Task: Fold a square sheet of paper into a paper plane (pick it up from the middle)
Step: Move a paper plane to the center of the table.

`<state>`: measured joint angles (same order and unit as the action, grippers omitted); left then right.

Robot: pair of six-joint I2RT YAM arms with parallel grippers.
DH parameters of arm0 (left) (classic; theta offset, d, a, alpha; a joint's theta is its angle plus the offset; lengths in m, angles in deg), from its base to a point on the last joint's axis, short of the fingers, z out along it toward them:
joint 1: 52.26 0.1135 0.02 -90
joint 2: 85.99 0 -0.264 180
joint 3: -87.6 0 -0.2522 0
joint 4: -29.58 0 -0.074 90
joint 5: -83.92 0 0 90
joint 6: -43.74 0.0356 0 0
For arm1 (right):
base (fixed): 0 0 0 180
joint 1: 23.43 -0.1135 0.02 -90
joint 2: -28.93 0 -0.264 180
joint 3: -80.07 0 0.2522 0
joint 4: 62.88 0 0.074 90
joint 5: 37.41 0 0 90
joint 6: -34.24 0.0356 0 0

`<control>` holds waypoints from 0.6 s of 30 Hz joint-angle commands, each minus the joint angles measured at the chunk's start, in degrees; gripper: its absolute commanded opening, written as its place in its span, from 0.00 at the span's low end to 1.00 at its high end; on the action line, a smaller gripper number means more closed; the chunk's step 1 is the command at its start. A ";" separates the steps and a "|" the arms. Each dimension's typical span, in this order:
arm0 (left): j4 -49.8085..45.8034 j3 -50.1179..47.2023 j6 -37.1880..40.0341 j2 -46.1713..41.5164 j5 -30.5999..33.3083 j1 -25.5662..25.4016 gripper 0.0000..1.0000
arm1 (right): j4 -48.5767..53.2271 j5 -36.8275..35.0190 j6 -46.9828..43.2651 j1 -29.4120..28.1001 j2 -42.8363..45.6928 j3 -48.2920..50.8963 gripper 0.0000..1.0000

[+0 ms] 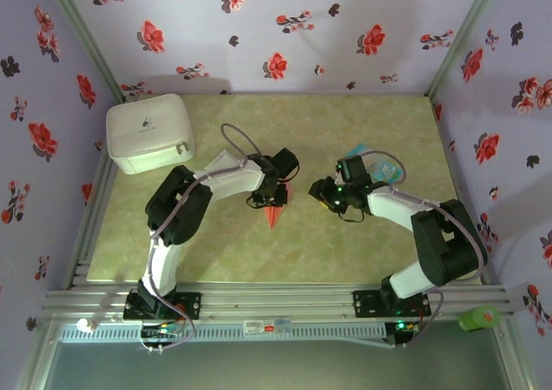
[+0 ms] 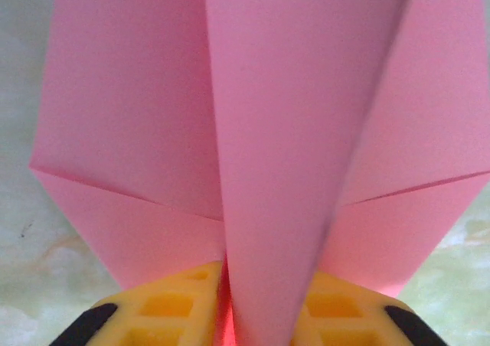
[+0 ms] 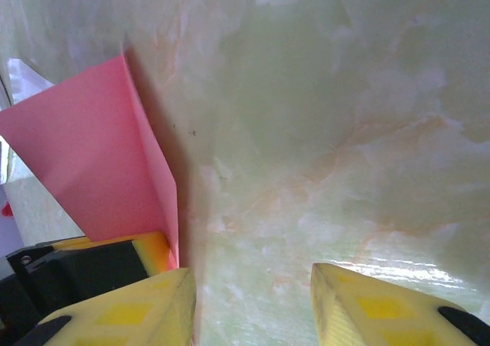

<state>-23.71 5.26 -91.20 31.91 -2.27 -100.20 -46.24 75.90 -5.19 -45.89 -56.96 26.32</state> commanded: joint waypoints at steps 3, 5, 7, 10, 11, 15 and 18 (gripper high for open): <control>-3.37 2.67 -4.46 5.07 4.20 -1.58 0.27 | -0.95 0.51 -1.58 1.39 1.49 1.64 0.44; -4.57 4.16 -5.34 6.14 5.46 -2.10 0.30 | -0.48 0.64 -2.20 1.77 2.12 1.85 0.44; -5.01 5.09 -6.60 6.67 6.45 -2.57 0.33 | -0.55 1.09 -2.55 2.14 2.50 2.25 0.44; -5.30 5.77 -9.58 7.24 9.15 -3.51 0.35 | -1.18 2.03 -2.84 2.41 2.58 2.91 0.44; -5.46 5.84 -10.62 7.40 9.62 -3.64 0.37 | -1.56 2.54 -2.99 2.44 2.57 3.02 0.44; -5.21 5.44 -12.64 7.69 10.20 -3.71 0.37 | -1.90 3.82 -3.53 2.68 2.53 3.18 0.44; -5.25 5.51 -13.40 7.50 10.46 -3.81 0.38 | -1.82 4.42 -4.15 2.85 2.92 3.35 0.44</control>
<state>-27.47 11.12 -101.63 36.04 6.21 -103.77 -47.03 78.72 -7.57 -43.57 -55.36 28.94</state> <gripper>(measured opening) 0.379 0.438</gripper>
